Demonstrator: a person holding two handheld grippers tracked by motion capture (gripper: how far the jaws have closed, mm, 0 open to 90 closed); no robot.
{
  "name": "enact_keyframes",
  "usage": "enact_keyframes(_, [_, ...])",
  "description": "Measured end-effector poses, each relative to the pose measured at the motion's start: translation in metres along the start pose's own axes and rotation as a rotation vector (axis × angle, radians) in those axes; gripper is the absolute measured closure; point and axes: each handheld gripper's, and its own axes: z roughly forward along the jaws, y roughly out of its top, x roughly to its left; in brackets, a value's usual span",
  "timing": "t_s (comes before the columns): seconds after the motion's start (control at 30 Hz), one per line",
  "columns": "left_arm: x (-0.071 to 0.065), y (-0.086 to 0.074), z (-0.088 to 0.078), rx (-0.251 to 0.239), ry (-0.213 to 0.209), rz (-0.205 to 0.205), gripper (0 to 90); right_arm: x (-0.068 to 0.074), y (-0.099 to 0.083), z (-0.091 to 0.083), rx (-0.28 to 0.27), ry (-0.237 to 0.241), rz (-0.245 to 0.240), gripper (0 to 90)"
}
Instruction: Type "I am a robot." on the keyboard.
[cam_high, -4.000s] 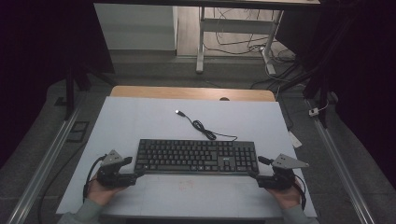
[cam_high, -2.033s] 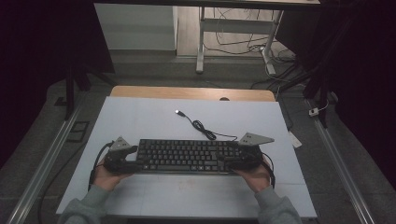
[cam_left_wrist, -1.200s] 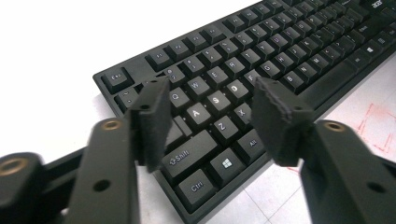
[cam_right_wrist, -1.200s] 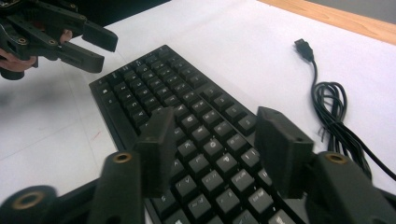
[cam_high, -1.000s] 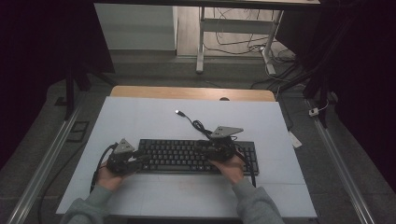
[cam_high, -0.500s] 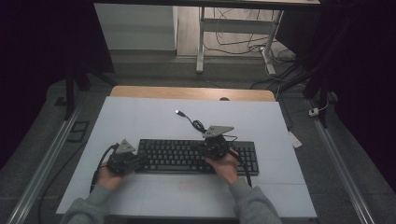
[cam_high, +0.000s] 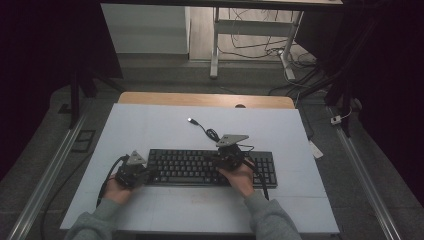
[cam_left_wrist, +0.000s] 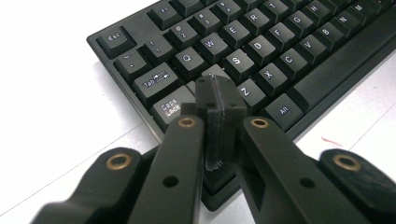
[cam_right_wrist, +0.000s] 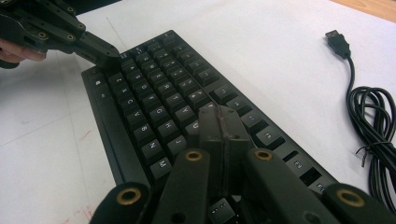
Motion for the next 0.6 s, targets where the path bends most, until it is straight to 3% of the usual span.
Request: enact_keyframes(0.6, [0.001, -0.001, 0.001, -0.003, 0.000, 0.001, 88.7, 0.002, -0.004, 0.027, 0.070, 0.003, -0.010, 89.8])
